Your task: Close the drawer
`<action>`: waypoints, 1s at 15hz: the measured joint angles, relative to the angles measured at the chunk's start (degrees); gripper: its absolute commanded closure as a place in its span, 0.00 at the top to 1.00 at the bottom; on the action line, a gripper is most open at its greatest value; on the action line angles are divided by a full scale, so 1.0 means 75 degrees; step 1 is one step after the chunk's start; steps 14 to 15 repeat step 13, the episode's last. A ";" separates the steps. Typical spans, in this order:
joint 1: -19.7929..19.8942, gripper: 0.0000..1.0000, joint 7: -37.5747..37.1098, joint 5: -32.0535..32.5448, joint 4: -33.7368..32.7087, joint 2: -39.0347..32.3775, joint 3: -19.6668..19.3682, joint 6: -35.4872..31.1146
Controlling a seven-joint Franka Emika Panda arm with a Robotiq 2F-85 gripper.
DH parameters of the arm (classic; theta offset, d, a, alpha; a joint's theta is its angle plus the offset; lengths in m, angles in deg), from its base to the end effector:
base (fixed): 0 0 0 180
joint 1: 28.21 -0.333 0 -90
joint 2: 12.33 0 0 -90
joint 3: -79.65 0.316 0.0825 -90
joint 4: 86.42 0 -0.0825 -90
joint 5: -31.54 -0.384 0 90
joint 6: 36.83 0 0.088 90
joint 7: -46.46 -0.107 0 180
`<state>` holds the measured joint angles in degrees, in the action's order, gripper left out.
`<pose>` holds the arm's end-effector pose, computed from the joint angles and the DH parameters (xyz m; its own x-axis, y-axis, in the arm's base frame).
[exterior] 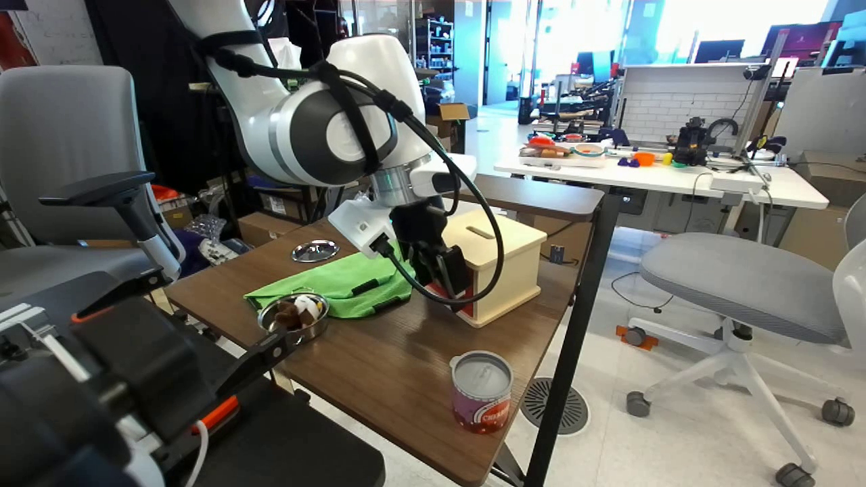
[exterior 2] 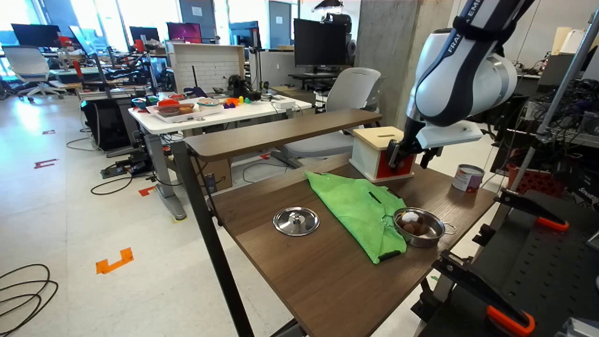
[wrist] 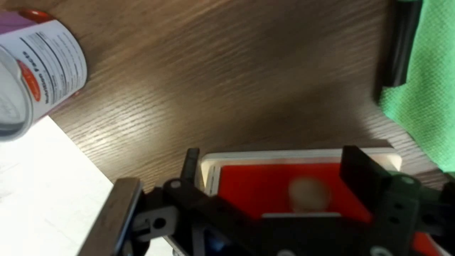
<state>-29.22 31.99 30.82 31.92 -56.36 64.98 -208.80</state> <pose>0.5669 -0.1423 0.0848 0.8974 -0.3826 0.2196 -0.4142 -0.9021 0.1210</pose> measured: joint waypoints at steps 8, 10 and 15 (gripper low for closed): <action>-0.0248 1.00 0.0573 0.0008 0.1945 0.1250 -0.0158 -0.0805; 0.0108 1.00 0.0900 0.0008 0.2404 0.1742 0.0196 -0.0922; 0.0294 1.00 0.1062 0.0008 0.2646 0.2055 0.0337 -0.0923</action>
